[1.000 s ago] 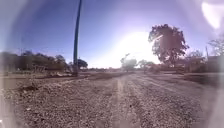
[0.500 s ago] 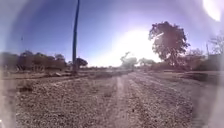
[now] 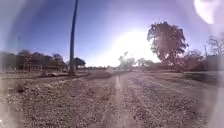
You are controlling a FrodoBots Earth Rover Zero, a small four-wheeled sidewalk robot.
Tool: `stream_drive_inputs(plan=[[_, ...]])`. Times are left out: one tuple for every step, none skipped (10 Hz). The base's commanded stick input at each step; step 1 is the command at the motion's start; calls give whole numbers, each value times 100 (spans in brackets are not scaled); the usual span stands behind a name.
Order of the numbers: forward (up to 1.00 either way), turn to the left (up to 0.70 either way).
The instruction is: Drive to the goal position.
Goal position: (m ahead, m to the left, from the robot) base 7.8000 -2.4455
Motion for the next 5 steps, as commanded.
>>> stream_drive_inputs(plan=[[50, 0], [50, 0], [50, 0], [50, 0], [50, 0]])
